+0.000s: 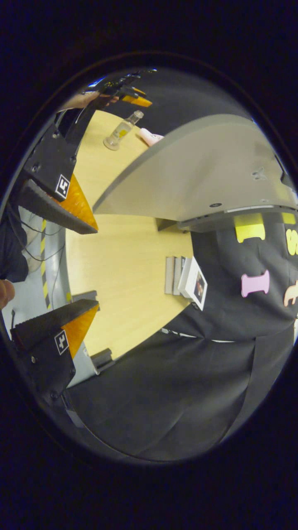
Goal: Open the cabinet door with the right hand, grasp the bottle in the cabinet with the left hand and place it on the coaster, then close the cabinet door with the right hand.
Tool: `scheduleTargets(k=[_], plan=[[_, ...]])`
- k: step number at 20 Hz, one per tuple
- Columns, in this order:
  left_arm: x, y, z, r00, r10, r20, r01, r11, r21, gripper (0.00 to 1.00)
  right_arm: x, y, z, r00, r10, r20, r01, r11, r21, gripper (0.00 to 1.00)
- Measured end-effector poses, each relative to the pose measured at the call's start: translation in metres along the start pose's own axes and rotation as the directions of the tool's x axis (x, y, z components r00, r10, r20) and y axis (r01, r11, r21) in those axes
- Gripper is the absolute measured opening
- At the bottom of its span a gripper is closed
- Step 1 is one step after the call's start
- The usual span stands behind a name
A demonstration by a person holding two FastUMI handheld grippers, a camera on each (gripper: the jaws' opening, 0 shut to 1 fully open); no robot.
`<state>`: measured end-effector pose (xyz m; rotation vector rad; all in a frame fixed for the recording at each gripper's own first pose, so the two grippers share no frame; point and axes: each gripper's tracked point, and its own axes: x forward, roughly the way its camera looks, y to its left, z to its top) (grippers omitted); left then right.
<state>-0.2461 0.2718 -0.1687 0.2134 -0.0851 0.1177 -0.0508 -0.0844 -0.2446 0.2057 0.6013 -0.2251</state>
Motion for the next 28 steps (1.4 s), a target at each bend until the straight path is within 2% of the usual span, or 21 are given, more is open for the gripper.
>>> scheduleTargets(k=[1, 2, 4, 6, 8, 11, 13, 15, 18, 20, 22, 24, 26, 28], plan=[[-0.003, 0.0, 0.009, 1.0, 0.024, -0.013, -0.024, 1.0, -0.005, 1.0, 0.001, 0.001, 0.015, 0.999, 0.021, 0.029, -0.022, 0.999, 0.031, 0.99], [-0.005, -0.002, 0.022, 0.999, 0.041, -0.018, -0.041, 0.999, -0.015, 0.96, 0.0, 0.001, 0.032, 0.997, 0.043, 0.06, -0.046, 0.998, 0.048, 0.99], [-0.013, -0.014, 0.057, 0.999, 0.05, -0.007, -0.05, 0.998, -0.027, 0.96, -0.007, -0.007, 0.064, 0.989, 0.076, 0.128, -0.083, 0.995, 0.05, 0.97], [-0.018, -0.029, 0.077, 0.998, 0.052, -0.046, -0.052, 0.999, 0.003, 0.96, -0.021, -0.016, 0.103, 0.972, 0.088, 0.22, -0.1, 0.994, 0.044, 0.97], [-0.024, -0.053, 0.098, 0.996, 0.016, -0.091, -0.016, 1.0, -0.004, 0.96, -0.04, -0.006, 0.148, 0.936, 0.158, 0.314, -0.178, 0.983, 0.036, 0.97], [-0.045, -0.078, 0.153, 0.996, -0.022, -0.092, 0.019, 0.999, -0.032, 0.96, -0.069, 0.023, 0.212, 0.852, 0.29, 0.435, -0.29, 0.955, -0.07, 0.96], [-0.061, -0.096, 0.185, 0.996, -0.044, -0.073, 0.042, 0.999, -0.035, 0.96, -0.08, 0.041, 0.232, 0.801, 0.362, 0.477, -0.321, 0.932, -0.168, 0.97], [-0.076, -0.112, 0.199, 0.996, -0.061, -0.071, 0.057, 0.997, -0.056, 0.96, -0.093, 0.053, 0.239, 0.767, 0.407, 0.496, -0.341, 0.913, -0.222, 0.96], [-0.093, -0.14, 0.201, 0.99, -0.121, -0.066, 0.113, 0.987, -0.114, 0.96, -0.102, 0.069, 0.244, 0.728, 0.454, 0.513, -0.363, 0.891, -0.274, 0.96], [-0.099, -0.147, 0.201, 0.987, -0.152, -0.042, 0.147, 0.984, -0.105, 0.96, -0.107, 0.074, 0.244, 0.727, 0.428, 0.537, -0.314, 0.903, -0.293, 0.96], [-0.101, -0.153, 0.194, 0.98, -0.191, -0.047, 0.186, 0.978, -0.093, 0.96, -0.11, 0.08, 0.242, 0.737, 0.388, 0.553, -0.27, 0.92, -0.286, 0.95], [-0.099, -0.15, 0.191, 0.976, -0.215, -0.044, 0.21, 0.973, -0.09, 0.96, -0.116, 0.093, 0.24, 0.732, 0.377, 0.567, -0.242, 0.922, -0.301, 0.93], [-0.097, -0.142, 0.19, 0.975, -0.217, -0.04, 0.213, 0.972, -0.1, 0.96, -0.116, 0.114, 0.232, 0.736, 0.391, 0.553, -0.266, 0.918, -0.295, 0.89], [-0.092, -0.132, 0.186, 0.977, -0.212, -0.038, 0.206, 0.971, -0.124, 0.96, -0.117, 0.14, 0.226, 0.733, 0.427, 0.53, -0.309, 0.903, -0.299, 0.93]])
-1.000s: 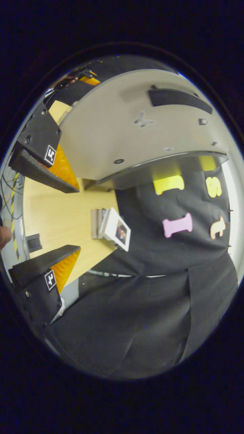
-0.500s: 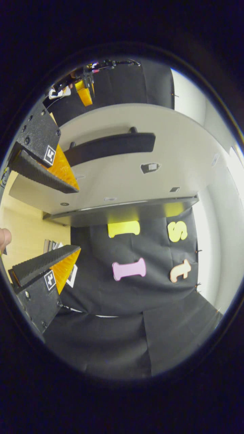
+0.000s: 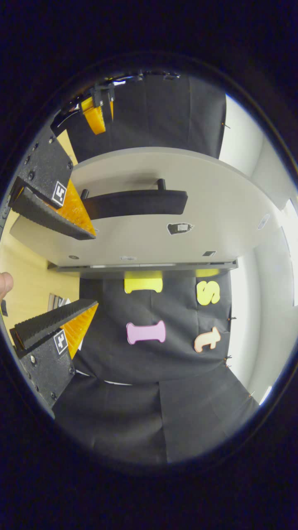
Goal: Open the cabinet door with the right hand, grasp the bottle in the cabinet with the left hand and place it on the coaster, then close the cabinet door with the right hand.
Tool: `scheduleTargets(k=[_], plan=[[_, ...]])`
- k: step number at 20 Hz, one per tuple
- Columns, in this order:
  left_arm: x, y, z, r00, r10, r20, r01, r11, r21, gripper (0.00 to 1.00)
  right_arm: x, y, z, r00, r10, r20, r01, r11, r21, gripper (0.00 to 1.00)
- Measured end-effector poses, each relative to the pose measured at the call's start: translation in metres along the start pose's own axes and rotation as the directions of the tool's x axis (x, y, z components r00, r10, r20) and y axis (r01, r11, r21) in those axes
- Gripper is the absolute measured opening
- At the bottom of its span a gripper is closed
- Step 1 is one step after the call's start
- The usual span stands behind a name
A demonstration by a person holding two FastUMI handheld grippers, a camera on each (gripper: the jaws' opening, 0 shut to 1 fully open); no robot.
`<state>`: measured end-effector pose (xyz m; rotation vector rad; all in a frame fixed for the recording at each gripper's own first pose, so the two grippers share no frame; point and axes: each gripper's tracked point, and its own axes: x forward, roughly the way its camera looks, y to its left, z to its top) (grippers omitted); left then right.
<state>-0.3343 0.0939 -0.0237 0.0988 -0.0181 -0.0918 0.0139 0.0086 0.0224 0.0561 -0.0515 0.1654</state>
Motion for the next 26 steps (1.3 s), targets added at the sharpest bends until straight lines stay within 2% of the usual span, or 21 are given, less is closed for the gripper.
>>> scheduleTargets(k=[1, 2, 5, 8, 9, 11, 12, 17, 20, 21, 22, 24, 26], plan=[[0.001, 0.006, -0.002, 1.0, 0.006, -0.004, -0.006, 1.0, -0.009, 0.96, 0.005, 0.012, 0.0, 1.0, 0.017, -0.002, -0.017, 1.0, 0.005, 0.89], [0.002, 0.014, -0.004, 1.0, 0.014, -0.008, -0.014, 1.0, -0.017, 0.96, 0.009, 0.022, 0.0, 1.0, 0.024, -0.006, -0.024, 1.0, 0.003, 0.94], [0.002, 0.038, -0.011, 0.999, 0.031, -0.015, -0.032, 0.999, -0.038, 0.96, 0.02, 0.045, 0.006, 1.0, 0.021, -0.005, -0.021, 0.999, -0.029, 0.93], [0.001, 0.064, -0.025, 0.998, 0.049, -0.04, -0.05, 0.998, -0.041, 0.96, 0.03, 0.062, 0.015, 0.999, -0.003, 0.036, 0.004, 1.0, -0.026, 0.94], [0.0, 0.071, -0.028, 0.998, 0.051, -0.045, -0.053, 0.998, -0.04, 0.96, 0.035, 0.066, 0.016, 0.999, -0.015, 0.044, 0.016, 1.0, -0.018, 0.89], [-0.002, 0.083, -0.031, 0.998, 0.051, -0.048, -0.053, 0.998, -0.039, 0.95, 0.046, 0.071, 0.013, 0.998, -0.03, 0.046, 0.03, 1.0, 0.004, 0.89], [0.0, 0.089, -0.033, 0.998, 0.049, -0.048, -0.051, 0.998, -0.038, 0.95, 0.049, 0.074, 0.013, 0.998, -0.035, 0.043, 0.035, 0.999, 0.012, 0.93], [0.012, 0.109, -0.034, 0.999, 0.012, -0.037, -0.014, 0.999, -0.048, 0.95, 0.063, 0.095, 0.014, 0.996, -0.073, 0.053, 0.073, 0.997, 0.008, 0.93], [0.011, 0.114, -0.038, 0.999, -0.019, -0.042, 0.018, 0.999, -0.042, 0.95, 0.069, 0.109, -0.005, 0.994, -0.112, -0.007, 0.112, 0.992, 0.051, 0.93], [0.011, 0.109, -0.04, 0.998, -0.048, -0.043, 0.046, 0.998, -0.052, 0.95, 0.069, 0.118, -0.007, 0.993, -0.113, -0.024, 0.115, 0.991, 0.075, 0.89], [0.008, 0.103, -0.041, 0.996, -0.072, -0.043, 0.07, 0.996, -0.055, 0.95, 0.072, 0.126, -0.01, 0.993, -0.108, -0.039, 0.111, 0.989, 0.095, 0.93], [0.005, 0.1, -0.047, 0.993, -0.103, -0.049, 0.1, 0.994, -0.047, 0.95, 0.082, 0.138, -0.015, 0.994, -0.085, -0.069, 0.093, 0.988, 0.12, 0.94], [0.004, 0.1, -0.059, 0.991, -0.107, -0.08, 0.103, 0.994, -0.049, 0.95, 0.093, 0.153, -0.022, 0.994, -0.041, -0.1, 0.053, 0.991, 0.122, 0.95]])
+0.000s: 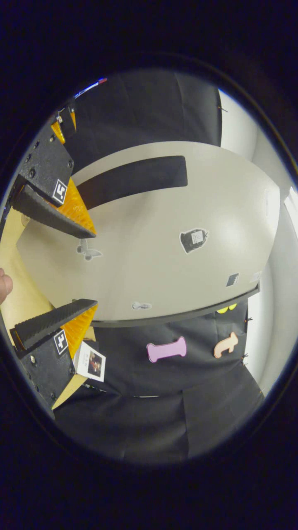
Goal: Open the cabinet door with the right hand, grasp the bottle in the cabinet with the left hand and place it on the coaster, then close the cabinet door with the right hand.
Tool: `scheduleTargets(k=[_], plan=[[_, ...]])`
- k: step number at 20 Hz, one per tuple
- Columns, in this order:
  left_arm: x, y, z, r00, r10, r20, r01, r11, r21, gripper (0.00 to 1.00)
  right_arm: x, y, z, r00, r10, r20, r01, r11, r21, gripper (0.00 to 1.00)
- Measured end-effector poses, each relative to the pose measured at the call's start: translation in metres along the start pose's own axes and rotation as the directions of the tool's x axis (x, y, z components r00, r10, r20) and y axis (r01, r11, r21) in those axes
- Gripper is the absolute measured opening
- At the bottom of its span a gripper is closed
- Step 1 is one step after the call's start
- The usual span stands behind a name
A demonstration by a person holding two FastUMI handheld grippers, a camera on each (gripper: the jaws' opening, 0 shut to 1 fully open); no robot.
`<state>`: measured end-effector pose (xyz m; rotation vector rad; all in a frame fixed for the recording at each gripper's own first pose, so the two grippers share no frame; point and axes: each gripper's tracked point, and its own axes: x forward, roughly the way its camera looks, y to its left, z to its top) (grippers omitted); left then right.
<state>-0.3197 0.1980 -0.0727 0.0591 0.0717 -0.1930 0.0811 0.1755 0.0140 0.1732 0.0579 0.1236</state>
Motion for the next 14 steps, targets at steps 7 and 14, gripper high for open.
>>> scheduleTargets(k=[7, 14], plan=[[0.004, 0.01, 0.004, 0.997, 0.078, -0.027, -0.078, 0.997, 0.003, 0.95, 0.039, 0.035, -0.015, 0.989, 0.125, -0.082, -0.127, 0.992, -0.013, 0.96], [0.012, -0.016, 0.014, 0.996, 0.088, -0.022, -0.088, 0.996, -0.009, 0.95, 0.057, 0.044, -0.008, 0.98, 0.189, -0.068, -0.189, 0.982, 0.016, 0.94]])
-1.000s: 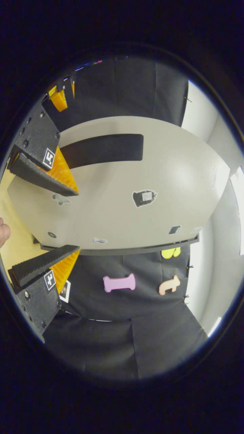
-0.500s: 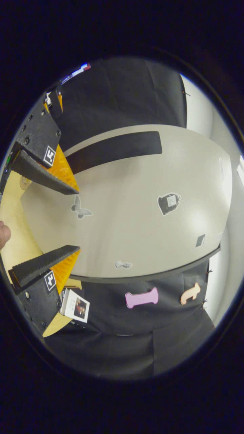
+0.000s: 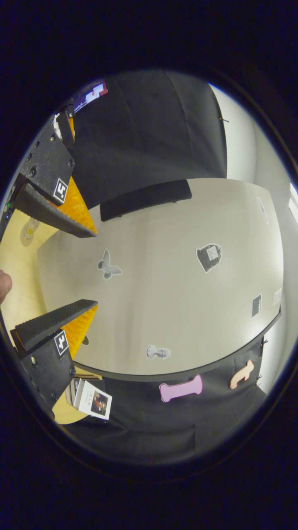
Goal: Open the cabinet door with the right hand, grasp the bottle in the cabinet with the left hand and place it on the coaster, then close the cabinet door with the right hand.
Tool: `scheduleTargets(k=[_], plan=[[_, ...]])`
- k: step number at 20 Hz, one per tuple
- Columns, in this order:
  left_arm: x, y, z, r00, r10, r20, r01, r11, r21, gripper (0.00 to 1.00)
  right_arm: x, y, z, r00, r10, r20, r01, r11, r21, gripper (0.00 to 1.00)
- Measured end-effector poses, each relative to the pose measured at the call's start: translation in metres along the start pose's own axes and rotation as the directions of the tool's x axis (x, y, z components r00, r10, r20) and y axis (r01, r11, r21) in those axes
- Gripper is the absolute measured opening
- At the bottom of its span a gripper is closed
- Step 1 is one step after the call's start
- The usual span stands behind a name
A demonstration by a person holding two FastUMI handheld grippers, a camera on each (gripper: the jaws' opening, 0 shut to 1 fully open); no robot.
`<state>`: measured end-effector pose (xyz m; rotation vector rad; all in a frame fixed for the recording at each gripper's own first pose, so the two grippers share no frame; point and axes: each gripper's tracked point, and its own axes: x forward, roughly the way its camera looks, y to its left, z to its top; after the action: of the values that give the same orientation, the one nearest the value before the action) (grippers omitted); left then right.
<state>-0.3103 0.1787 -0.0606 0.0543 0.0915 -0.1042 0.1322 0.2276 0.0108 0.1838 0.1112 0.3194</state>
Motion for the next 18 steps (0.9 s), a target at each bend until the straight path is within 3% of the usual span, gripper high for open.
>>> scheduleTargets(k=[4, 18], plan=[[0.003, -0.012, 0.005, 1.0, -0.015, 0.002, 0.015, 0.999, 0.043, 0.95, 0.008, -0.008, 0.002, 1.0, -0.004, 0.003, 0.004, 1.0, 0.005, 0.96], [0.024, -0.028, 0.02, 1.0, -0.012, 0.025, 0.011, 1.0, 0.028, 0.95, 0.013, -0.02, 0.014, 1.0, 0.01, 0.002, -0.01, 1.0, 0.0, 0.96]])
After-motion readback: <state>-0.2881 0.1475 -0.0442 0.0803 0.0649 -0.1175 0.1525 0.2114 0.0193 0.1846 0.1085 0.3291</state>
